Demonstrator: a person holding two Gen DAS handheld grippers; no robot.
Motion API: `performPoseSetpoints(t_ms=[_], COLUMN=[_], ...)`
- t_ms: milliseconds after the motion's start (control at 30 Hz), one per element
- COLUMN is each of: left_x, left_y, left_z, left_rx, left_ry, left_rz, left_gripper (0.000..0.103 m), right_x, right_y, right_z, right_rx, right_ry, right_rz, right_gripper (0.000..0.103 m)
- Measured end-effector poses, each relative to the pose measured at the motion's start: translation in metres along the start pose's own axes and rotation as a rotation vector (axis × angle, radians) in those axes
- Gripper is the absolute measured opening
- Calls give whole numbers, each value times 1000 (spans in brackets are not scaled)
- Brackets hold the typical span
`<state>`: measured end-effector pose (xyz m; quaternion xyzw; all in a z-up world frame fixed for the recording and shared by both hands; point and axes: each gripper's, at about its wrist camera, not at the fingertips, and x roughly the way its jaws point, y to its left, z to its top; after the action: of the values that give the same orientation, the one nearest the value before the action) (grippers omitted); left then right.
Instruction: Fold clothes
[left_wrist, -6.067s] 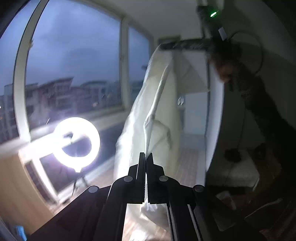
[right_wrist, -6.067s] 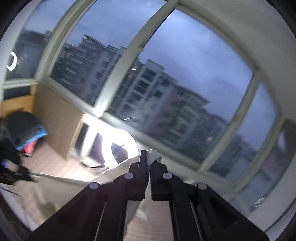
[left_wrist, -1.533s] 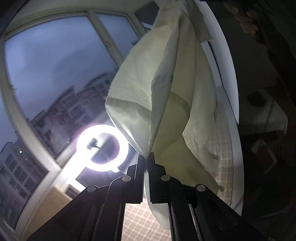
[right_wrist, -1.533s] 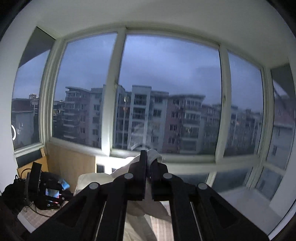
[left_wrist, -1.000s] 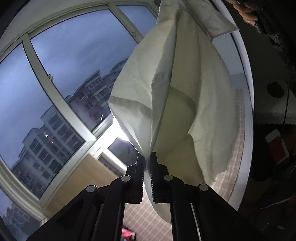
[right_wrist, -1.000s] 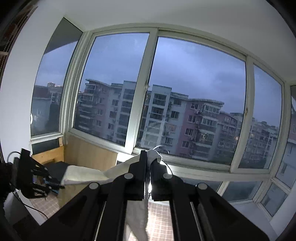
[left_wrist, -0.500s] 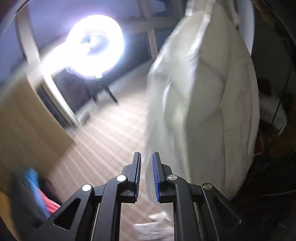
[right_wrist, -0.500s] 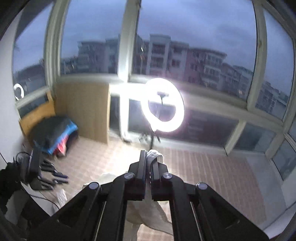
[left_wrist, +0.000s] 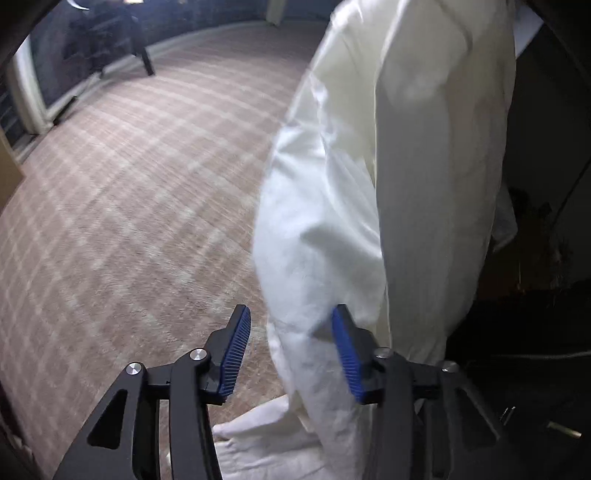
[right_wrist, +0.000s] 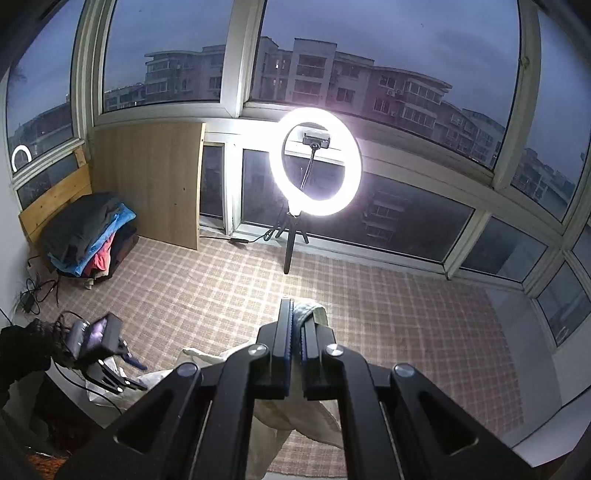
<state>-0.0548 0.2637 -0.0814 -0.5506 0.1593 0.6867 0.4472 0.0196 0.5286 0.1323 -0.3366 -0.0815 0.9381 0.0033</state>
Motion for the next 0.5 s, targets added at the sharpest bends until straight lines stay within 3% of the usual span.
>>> performPoseSetpoints(t_ms=[33, 200, 267, 300, 500], left_x=[5, -38, -80, -84, -56], left_y=[0, -2, -7, -11, -33], left_z=[0, -4, -10, -13, -38], left_rx=[-12, -30, -15, -9, 21], left_ry=[13, -64, -140, -155, -181], left_rz=[-4, 159, 346, 370, 328], left_gripper=[0, 0, 0, 0, 1], right_x=[-1, -8, -13, -16, -30], right_y=[-1, -24, -37, -44, -63], right_z=[-1, -9, -16, -20, -32], right_rx=[-3, 38, 65, 82, 124], right_ry=[2, 13, 20, 25, 12], right_rz=[-8, -51, -69, -77, -90], right_gripper=[3, 3, 3, 3, 3])
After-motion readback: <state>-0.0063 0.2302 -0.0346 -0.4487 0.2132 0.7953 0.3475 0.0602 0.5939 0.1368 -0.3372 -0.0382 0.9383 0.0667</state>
